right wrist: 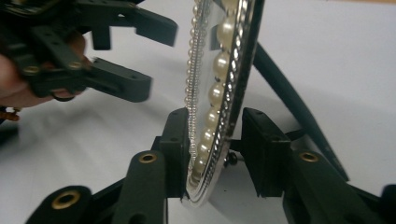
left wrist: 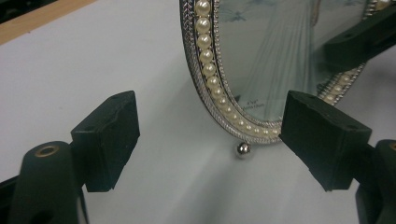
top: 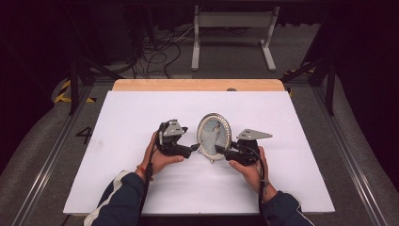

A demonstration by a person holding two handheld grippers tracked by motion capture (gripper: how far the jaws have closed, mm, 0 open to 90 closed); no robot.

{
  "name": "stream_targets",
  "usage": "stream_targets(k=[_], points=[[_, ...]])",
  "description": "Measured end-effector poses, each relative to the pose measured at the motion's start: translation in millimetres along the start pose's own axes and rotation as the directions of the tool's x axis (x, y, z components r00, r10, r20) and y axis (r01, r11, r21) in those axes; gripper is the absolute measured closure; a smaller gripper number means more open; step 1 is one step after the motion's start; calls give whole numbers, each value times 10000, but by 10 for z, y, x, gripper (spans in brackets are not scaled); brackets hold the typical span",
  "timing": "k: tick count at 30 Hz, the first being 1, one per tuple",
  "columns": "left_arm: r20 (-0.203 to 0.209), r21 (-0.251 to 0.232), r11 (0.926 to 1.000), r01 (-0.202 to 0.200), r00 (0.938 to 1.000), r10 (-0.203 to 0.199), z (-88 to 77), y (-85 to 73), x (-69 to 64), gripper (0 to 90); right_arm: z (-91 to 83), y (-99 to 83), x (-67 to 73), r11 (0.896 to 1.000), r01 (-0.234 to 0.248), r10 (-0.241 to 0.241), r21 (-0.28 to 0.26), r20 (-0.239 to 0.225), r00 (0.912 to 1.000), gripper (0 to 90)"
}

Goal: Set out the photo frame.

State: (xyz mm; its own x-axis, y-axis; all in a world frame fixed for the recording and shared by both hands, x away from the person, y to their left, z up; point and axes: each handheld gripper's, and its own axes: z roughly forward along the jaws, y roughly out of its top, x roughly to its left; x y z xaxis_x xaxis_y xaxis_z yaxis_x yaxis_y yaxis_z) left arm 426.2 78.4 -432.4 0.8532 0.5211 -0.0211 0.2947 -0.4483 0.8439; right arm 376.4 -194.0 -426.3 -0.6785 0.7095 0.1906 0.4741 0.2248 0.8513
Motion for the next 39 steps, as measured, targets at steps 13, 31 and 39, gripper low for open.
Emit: stream_targets(k=[13,31,39], points=[[623,32,9999,-132,9980,130,253,143,58,233,-340,-47,105,9941,632,-556,-879,856,9948,695],[1373,46,9999,-163,9904,155,158,121,38,469,-327,-34,61,9930,290,-189,-1145,885,9959,787],[1117,195,9997,-115,9937,93,89,70,19,502,-278,-5,23,9929,167,-71,-1176,816,9966,789]])
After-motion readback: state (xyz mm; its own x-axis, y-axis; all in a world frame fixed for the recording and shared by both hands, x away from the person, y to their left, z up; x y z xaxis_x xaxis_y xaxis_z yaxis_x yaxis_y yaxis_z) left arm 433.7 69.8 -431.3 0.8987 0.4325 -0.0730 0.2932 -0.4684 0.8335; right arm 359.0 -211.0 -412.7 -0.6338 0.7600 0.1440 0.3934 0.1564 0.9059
